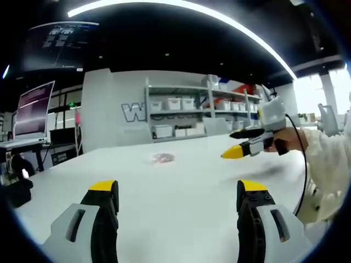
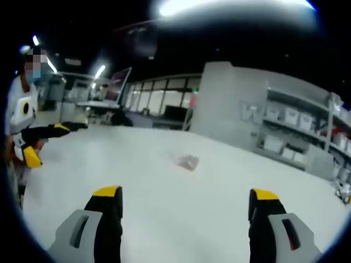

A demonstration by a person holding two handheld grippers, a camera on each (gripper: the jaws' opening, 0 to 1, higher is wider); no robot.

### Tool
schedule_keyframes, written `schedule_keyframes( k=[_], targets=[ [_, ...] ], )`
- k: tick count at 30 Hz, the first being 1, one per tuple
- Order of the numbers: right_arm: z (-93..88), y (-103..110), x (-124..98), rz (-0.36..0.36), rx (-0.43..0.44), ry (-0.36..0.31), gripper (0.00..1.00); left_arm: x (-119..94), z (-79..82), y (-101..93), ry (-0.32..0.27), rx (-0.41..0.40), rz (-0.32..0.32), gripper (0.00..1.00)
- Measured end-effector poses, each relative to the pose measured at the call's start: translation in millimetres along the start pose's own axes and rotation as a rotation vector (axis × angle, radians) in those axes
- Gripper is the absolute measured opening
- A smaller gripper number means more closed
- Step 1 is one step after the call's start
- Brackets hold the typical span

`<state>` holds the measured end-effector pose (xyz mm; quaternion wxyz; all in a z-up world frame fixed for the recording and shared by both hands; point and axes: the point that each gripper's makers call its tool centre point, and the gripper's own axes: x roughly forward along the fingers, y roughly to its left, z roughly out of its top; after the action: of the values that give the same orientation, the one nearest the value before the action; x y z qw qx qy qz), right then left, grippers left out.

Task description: Open the resealable bag by pulling the two sides of the seal apart until the entire bag opening is separated and visibly accessible.

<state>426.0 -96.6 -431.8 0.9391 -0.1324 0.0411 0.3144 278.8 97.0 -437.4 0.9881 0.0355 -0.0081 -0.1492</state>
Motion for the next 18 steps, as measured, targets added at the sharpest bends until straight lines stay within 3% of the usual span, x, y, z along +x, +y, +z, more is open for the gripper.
schedule_keyframes(
  k=[13, 18],
  targets=[
    [2.1, -7, 11, -0.005, 0.064, 0.007, 1.0, -2, 2.3, 0.1, -0.009, 0.001, 0.003, 0.88],
    [1.5, -5, 20, 0.001, 0.04, 0.028, 1.0, -2, 1.3, -1.7, -0.008, -0.001, 0.0, 0.88]
  ],
)
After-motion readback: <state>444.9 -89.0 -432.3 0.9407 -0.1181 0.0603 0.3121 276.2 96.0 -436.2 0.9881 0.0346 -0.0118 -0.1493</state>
